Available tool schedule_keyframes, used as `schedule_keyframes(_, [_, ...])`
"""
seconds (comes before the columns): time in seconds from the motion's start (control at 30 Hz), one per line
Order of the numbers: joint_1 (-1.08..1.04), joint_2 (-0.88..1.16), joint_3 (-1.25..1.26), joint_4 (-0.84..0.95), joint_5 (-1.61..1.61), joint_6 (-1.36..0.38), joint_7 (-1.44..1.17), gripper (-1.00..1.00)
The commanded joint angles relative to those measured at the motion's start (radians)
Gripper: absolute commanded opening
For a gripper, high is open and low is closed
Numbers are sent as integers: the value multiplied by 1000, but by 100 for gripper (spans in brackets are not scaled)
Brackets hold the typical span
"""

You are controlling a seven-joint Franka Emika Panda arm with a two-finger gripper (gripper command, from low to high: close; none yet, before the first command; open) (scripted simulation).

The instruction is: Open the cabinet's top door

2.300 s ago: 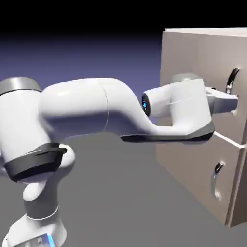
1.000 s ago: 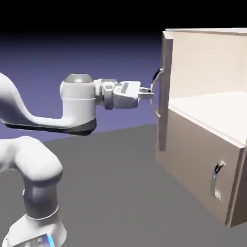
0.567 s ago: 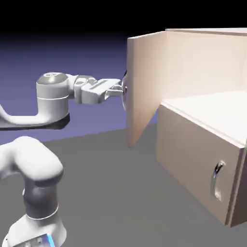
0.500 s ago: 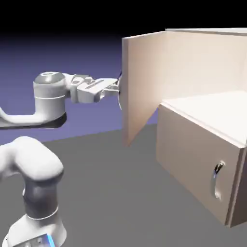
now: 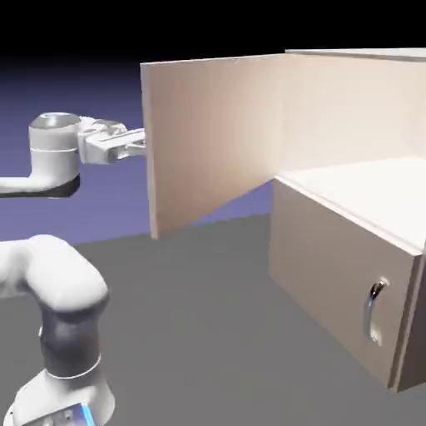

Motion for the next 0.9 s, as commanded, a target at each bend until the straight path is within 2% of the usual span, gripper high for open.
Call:
schedule_keyframes(0.0, [-28, 19, 37, 35, 24, -34, 4, -100])
schedule_keyframes(0.4, [-432, 132, 404, 470, 212, -362, 3, -100])
schedule_keyframes(0.87, [-907, 46, 665, 977, 309, -660, -114, -100])
